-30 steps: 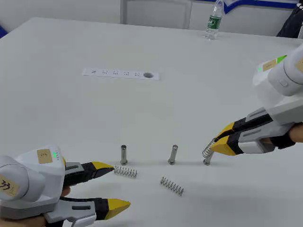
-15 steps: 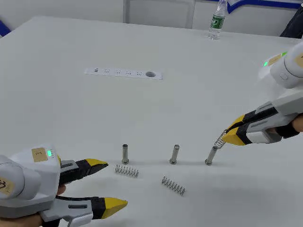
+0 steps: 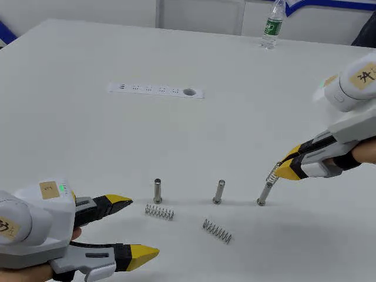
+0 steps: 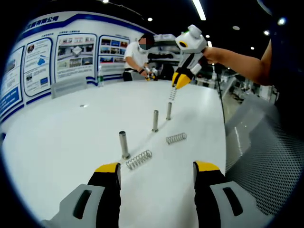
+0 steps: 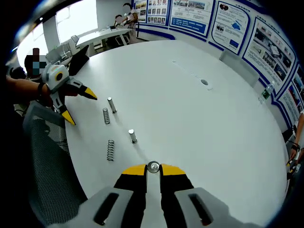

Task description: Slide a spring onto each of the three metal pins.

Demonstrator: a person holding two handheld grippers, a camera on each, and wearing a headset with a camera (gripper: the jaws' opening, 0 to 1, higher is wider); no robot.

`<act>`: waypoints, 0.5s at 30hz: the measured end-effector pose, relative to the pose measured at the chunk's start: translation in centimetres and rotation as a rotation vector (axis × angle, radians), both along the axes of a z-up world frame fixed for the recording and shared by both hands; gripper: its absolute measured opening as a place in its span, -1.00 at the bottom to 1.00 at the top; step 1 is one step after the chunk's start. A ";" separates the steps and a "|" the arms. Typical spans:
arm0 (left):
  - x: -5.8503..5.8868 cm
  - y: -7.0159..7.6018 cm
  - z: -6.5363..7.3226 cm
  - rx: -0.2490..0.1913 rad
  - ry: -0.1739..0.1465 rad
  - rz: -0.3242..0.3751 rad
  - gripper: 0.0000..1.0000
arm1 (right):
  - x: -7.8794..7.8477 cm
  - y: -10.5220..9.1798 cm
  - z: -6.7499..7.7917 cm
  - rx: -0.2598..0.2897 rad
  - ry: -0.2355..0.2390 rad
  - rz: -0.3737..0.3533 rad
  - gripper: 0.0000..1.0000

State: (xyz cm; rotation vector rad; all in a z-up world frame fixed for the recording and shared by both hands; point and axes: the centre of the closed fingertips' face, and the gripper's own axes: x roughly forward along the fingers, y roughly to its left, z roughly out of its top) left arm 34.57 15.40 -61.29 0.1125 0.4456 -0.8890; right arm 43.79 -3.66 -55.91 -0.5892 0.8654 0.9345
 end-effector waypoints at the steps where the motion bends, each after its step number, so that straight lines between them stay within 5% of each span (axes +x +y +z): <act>1: 0.0 0.0 0.0 0.000 0.000 0.001 0.26 | 0.0 -0.1 0.0 -0.003 0.000 0.000 -0.78; 15: 0.1 0.2 0.0 0.001 0.002 0.005 0.27 | 0.4 -0.2 -0.8 -0.025 0.016 0.005 -0.78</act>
